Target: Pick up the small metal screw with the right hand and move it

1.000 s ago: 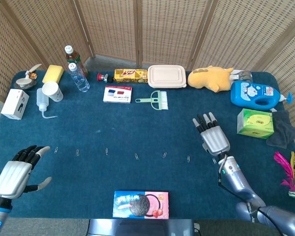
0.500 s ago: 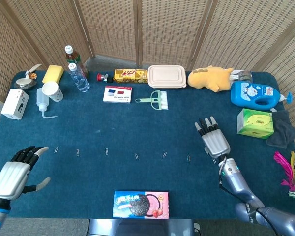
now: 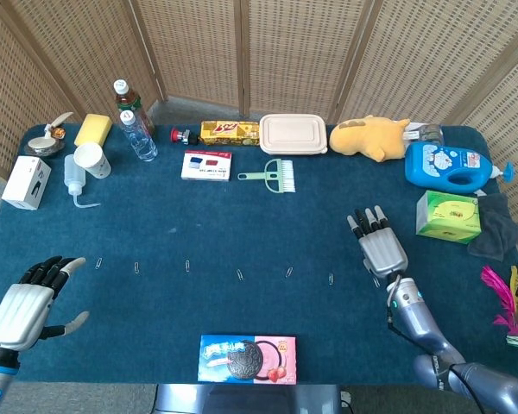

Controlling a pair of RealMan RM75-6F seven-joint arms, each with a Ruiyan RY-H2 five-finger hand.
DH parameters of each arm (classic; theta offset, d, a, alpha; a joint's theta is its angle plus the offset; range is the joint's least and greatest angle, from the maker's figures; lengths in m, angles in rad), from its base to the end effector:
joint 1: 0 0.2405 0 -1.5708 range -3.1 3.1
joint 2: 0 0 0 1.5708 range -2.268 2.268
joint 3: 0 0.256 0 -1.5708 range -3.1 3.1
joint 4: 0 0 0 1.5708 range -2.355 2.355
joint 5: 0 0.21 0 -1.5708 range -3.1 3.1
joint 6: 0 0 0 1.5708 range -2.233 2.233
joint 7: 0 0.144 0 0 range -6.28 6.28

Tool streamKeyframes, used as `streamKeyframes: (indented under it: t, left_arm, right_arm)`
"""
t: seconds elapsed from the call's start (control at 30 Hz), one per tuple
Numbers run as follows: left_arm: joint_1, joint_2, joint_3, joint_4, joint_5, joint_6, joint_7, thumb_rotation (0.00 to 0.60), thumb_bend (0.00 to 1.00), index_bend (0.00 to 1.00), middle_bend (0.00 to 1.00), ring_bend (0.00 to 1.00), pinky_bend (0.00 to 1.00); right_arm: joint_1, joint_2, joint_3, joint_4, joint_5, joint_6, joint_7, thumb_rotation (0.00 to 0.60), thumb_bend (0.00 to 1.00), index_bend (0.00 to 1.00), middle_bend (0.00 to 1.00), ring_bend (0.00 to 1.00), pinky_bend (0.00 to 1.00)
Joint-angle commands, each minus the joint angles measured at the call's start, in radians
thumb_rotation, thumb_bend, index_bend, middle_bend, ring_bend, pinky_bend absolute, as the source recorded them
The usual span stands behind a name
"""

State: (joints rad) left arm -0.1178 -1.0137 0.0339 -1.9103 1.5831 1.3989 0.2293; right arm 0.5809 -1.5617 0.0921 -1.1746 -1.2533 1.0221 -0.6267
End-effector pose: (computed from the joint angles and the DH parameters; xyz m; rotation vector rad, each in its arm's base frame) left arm -0.2511 0.1650 0.1424 -1.6051 -0.9248 -0.8521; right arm -0.2610 -0.3377 0.0077 1.8435 -0.4558 0.4560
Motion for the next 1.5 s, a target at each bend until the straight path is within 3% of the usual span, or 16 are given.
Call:
streamKeyframes:
  t: [0.03, 1.5]
  left_arm:
    - [0.0, 0.0, 0.0, 0.0, 0.0, 0.0, -0.001, 0.462, 0.39, 0.13, 0.18, 0.13, 0.16]
    - [0.009, -0.008, 0.004, 0.037, -0.01, 0.012, -0.033, 0.458, 0.39, 0.11, 0.18, 0.12, 0.16]
  right_arm:
    - [0.0, -0.001, -0.001, 0.008, 0.002, -0.002, 0.0, 0.513, 0.3, 0.0, 0.0, 0.0, 0.04]
    - [0.062, -0.043, 0.064, 0.203, 0.087, -0.07, -0.021, 0.516, 0.3, 0.0, 0.0, 0.0, 0.04]
